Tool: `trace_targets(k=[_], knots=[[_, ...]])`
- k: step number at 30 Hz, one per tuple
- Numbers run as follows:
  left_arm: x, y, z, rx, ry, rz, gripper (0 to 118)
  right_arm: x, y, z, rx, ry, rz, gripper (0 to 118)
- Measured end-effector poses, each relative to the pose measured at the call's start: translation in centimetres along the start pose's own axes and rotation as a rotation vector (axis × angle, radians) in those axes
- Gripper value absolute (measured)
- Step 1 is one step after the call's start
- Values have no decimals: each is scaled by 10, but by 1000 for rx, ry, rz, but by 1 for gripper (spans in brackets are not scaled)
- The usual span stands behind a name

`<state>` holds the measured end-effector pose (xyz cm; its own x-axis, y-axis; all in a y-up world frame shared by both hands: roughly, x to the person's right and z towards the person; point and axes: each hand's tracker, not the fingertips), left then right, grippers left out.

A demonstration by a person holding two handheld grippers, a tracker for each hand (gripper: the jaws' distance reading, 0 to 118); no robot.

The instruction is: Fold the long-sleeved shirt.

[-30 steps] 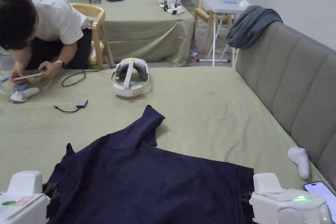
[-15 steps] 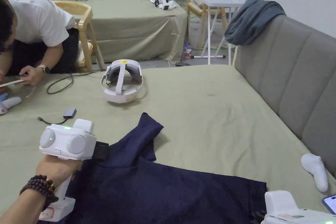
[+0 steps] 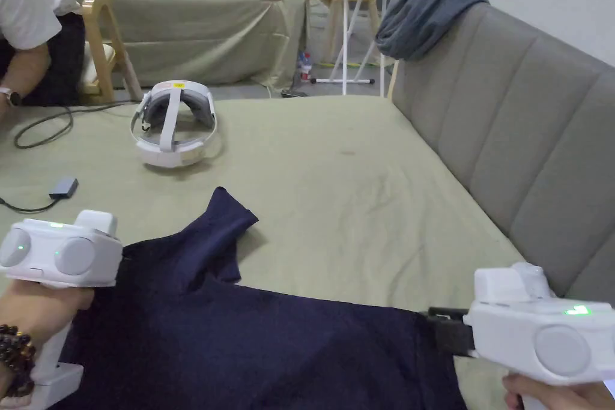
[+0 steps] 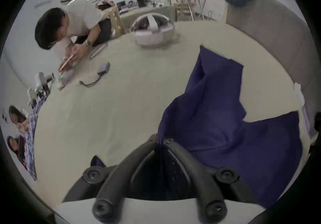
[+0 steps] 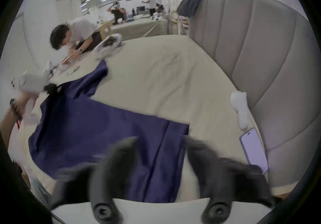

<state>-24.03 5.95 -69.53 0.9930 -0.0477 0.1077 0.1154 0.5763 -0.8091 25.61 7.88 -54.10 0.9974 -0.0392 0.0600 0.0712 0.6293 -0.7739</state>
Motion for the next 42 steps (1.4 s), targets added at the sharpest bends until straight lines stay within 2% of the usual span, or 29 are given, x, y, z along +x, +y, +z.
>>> trace_targets(k=[1,2,5,8,11,12,13,14,15,16,17,18,19,20,21,24,26,31,35,39,42], knots=[[-6,2,9,15,-29,33,5,7,10,-14,-48,-15,3,109],[-3,0,22,33,-50,40,5,13,20,-26,-92,-35,7,114],[-8,5,38,65,-48,35,5,14,53,-69,-246,-31,-20,102],[-5,9,50,89,-50,49,5,12,50,-116,-402,-14,-70,99],[0,10,54,105,-65,67,5,-1,36,-148,-485,-38,-27,94],[3,10,54,103,-61,63,5,-2,32,-164,-488,-54,-7,100],[5,10,53,103,-49,47,5,-4,32,-162,-450,-70,-2,98],[10,10,54,107,-31,32,5,-5,40,-155,-470,-78,-33,88],[11,9,55,109,-25,26,5,-9,42,-148,-464,-75,-32,64],[12,8,55,112,-21,25,5,-22,45,-128,-446,-36,0,41],[13,7,56,117,-22,32,5,-29,45,-122,-422,-24,36,6],[14,8,61,139,-33,67,5,-34,45,-119,-424,-8,61,5],[13,8,66,159,-50,98,5,-38,45,-115,-422,15,38,5],[13,9,74,184,-50,115,5,-35,47,-115,-407,-23,45,5],[12,11,86,193,-45,105,5,-36,53,-104,-356,-16,65,5],[0,29,130,289,-35,100,5,-31,97,-48,-205,77,19,5],[-13,49,166,356,-2,110,5,-33,135,-1,-91,113,56,5],[-44,110,275,550,30,136,5,-42,244,116,182,130,147,5],[-66,179,350,669,81,140,5,-59,342,185,364,18,229,5],[-75,245,414,797,106,171,5,-86,424,248,522,-58,240,5],[-70,281,452,871,161,165,5,-99,465,290,608,-74,202,5]])
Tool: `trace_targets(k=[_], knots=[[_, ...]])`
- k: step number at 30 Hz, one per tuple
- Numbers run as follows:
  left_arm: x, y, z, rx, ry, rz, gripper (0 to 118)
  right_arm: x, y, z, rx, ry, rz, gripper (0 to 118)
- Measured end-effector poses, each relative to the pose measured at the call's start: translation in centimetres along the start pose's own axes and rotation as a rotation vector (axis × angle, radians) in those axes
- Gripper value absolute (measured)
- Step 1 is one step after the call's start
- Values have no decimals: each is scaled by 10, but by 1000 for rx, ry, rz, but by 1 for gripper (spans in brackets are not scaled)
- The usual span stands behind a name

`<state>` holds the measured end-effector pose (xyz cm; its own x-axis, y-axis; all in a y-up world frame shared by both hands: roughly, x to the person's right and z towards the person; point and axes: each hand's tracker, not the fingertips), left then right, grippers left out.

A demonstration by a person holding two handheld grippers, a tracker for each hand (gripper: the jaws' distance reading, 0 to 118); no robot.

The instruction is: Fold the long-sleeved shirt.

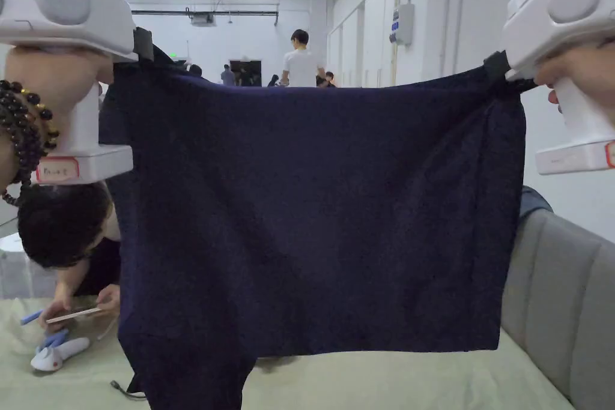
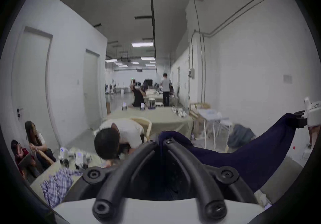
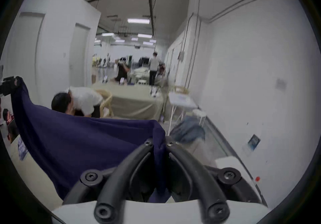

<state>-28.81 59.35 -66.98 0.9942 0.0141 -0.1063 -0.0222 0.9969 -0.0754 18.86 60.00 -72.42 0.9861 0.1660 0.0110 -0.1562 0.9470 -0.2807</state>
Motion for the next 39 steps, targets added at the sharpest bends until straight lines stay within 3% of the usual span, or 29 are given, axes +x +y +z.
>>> trace_targets(k=[6,8,13,14,17,18,21,27,31,36,39], knots=[[11,71,4,83,40,86,5,11,62,11,114,-24,-119,5],[13,81,8,110,30,80,5,12,66,11,119,-24,-115,5],[14,79,16,117,17,62,5,12,54,16,151,-35,-130,5],[14,72,15,119,24,58,5,-12,23,48,142,-31,-128,5],[10,32,5,50,28,40,5,-25,-15,37,80,-7,-115,5],[9,14,1,7,39,29,5,-15,-8,12,50,3,-115,5],[9,-53,-10,-103,48,1,5,-29,-69,-11,-36,38,-146,5],[4,-202,-39,-290,63,-14,5,-54,-199,-81,-248,81,-110,5],[-5,-264,-53,-385,41,69,5,-64,-260,-113,-349,79,-84,5],[-4,-289,-19,-394,27,27,5,-60,-290,-92,-353,108,-82,5],[-7,-293,25,-383,-6,34,5,-60,-305,-37,-323,143,13,5]])
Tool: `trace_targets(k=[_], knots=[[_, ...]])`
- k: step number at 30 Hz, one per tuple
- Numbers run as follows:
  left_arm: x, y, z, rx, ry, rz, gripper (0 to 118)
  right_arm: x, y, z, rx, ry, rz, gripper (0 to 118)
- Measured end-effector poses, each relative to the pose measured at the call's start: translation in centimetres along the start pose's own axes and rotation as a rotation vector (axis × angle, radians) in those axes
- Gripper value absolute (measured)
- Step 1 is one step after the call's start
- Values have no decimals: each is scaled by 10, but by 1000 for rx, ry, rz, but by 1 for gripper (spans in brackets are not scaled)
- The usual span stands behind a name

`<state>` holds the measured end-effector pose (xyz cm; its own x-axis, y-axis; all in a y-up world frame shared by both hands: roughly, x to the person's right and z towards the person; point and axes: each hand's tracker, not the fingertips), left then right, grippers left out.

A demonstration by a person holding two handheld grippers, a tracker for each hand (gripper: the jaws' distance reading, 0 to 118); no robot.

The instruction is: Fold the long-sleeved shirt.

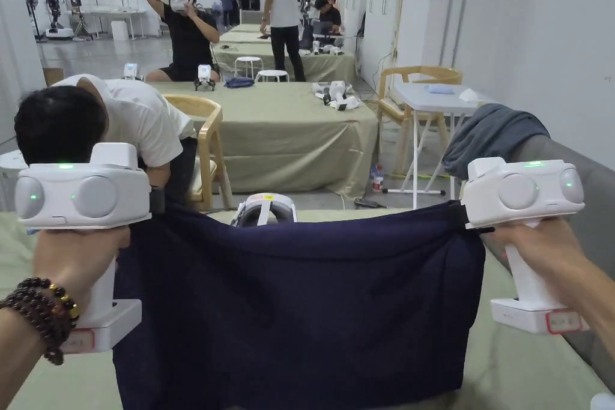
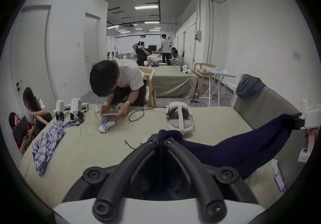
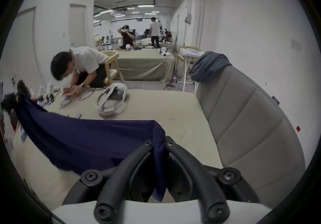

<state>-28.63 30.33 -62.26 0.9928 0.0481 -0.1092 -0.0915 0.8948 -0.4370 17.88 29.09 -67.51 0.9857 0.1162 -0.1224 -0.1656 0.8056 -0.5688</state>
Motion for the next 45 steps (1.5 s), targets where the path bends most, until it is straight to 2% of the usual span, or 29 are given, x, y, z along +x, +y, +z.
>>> trace_targets(k=[3,7,11,12,18,20,24,25,26,27,28,29,30,32,34,35,36,37,38,42,43,44,45], knots=[[-5,-33,53,11,-27,-15,5,-3,-46,38,10,30,46,5],[-17,-101,119,-13,-42,-48,5,-8,-131,91,-33,82,41,5],[-32,-190,171,-174,-118,-47,5,-16,-232,122,-177,131,54,5],[-35,-215,182,-237,-140,-49,5,-19,-259,127,-239,148,88,5],[-41,-342,200,-662,-131,-27,5,-31,-384,122,-613,185,136,5],[-43,-367,192,-712,-96,-2,5,-39,-405,107,-665,176,169,5],[-47,-381,177,-703,-39,-11,5,-38,-407,93,-669,165,126,5],[-47,-380,178,-695,-44,-8,9,-37,-407,92,-669,171,121,5],[-49,-375,179,-682,-50,2,25,-36,-405,92,-676,173,117,11],[-51,-367,181,-645,-59,18,69,-37,-399,98,-674,171,121,41],[-54,-359,183,-610,-86,20,100,-36,-395,104,-645,160,138,78],[-53,-355,189,-599,-106,11,111,-34,-390,109,-615,137,156,110],[-55,-347,192,-589,-103,15,102,-31,-385,114,-602,120,153,118],[-56,-322,201,-499,-114,21,85,-25,-365,128,-521,104,132,115],[-43,-304,215,-474,-96,34,81,-20,-346,135,-457,106,78,113],[-41,-297,216,-435,-92,53,65,-17,-337,134,-428,111,42,104],[-37,-291,214,-411,-97,45,30,-17,-329,132,-410,114,8,69],[-45,-289,202,-384,-106,32,4,-18,-325,130,-398,104,-9,25],[-42,-285,197,-381,-108,28,3,-18,-322,126,-396,105,-17,1],[-25,-261,155,-347,-165,31,3,-27,-308,111,-385,132,2,0],[-17,-253,140,-333,-185,22,6,-24,-305,107,-388,147,-5,0],[-6,-244,119,-324,-216,-5,24,-26,-304,102,-395,156,-10,0],[7,-235,94,-313,-225,-21,71,-28,-303,96,-401,162,-8,0]])
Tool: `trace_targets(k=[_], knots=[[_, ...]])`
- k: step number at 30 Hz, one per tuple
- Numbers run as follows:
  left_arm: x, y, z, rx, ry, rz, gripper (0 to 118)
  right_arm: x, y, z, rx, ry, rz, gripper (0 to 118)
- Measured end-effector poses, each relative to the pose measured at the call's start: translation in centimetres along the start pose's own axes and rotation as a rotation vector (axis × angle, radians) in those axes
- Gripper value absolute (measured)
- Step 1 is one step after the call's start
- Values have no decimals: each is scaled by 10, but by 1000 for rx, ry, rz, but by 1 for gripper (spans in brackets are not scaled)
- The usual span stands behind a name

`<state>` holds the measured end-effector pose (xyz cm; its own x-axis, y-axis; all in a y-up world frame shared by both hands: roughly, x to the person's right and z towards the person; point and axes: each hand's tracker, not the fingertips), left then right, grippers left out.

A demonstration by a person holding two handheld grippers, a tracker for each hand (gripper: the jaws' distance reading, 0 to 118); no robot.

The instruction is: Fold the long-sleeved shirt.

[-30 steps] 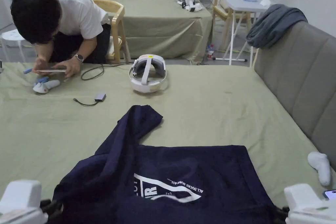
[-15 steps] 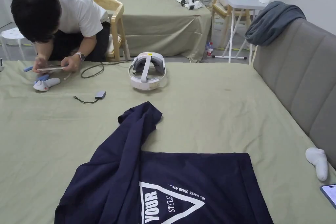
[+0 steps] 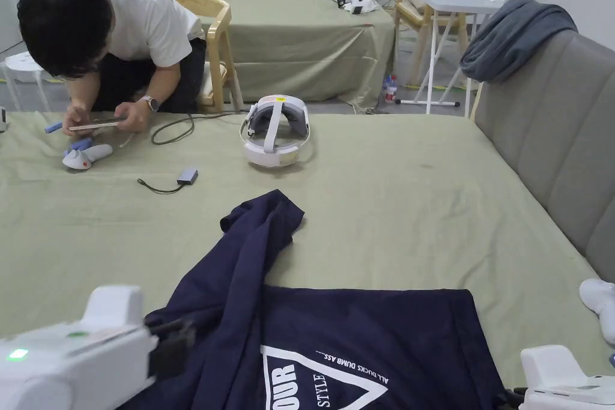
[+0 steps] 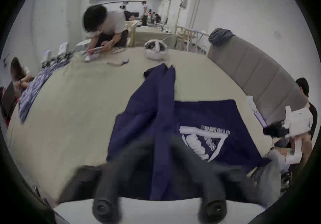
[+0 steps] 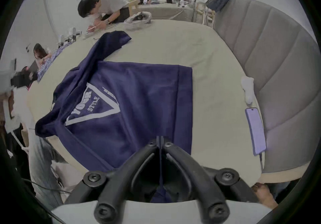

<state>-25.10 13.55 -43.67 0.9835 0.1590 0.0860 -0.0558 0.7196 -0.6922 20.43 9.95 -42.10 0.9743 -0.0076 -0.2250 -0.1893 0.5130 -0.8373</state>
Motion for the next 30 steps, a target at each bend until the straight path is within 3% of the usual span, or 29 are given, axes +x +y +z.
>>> trace_targets(k=[1,2,3,6,9,10,11,12,13,15,20,24,26,30], knots=[[6,15,-23,-7,-3,-17,99,-2,2,-4,-4,3,6,0],[12,31,-52,-15,-13,-25,108,-3,3,-9,-10,5,12,0],[16,48,-80,-12,-13,-23,105,-4,5,-14,-16,5,14,0],[28,89,-162,8,15,-104,75,-17,1,-39,-40,27,9,0],[47,104,-236,-58,123,-225,77,-19,-1,-51,-67,49,-2,0],[49,106,-258,-95,167,-232,70,-18,-4,-58,-73,52,-4,0],[50,104,-268,-118,187,-228,51,-18,-4,-59,-77,52,-5,0],[53,101,-276,-122,201,-227,14,-18,-5,-61,-82,51,-7,0],[56,95,-282,-132,216,-239,5,-17,-6,-62,-84,50,-11,0],[59,85,-289,-142,209,-261,4,-15,-8,-62,-91,52,-15,0],[57,88,-254,-95,174,-222,4,-14,-7,-60,-88,36,-21,0],[57,80,-154,5,67,-210,4,-18,-5,-51,-70,37,-8,0],[55,51,-100,30,20,-205,4,-21,-5,-48,-58,36,2,0],[43,-33,-21,-99,-29,-182,4,-32,-7,-43,-45,56,16,0]])
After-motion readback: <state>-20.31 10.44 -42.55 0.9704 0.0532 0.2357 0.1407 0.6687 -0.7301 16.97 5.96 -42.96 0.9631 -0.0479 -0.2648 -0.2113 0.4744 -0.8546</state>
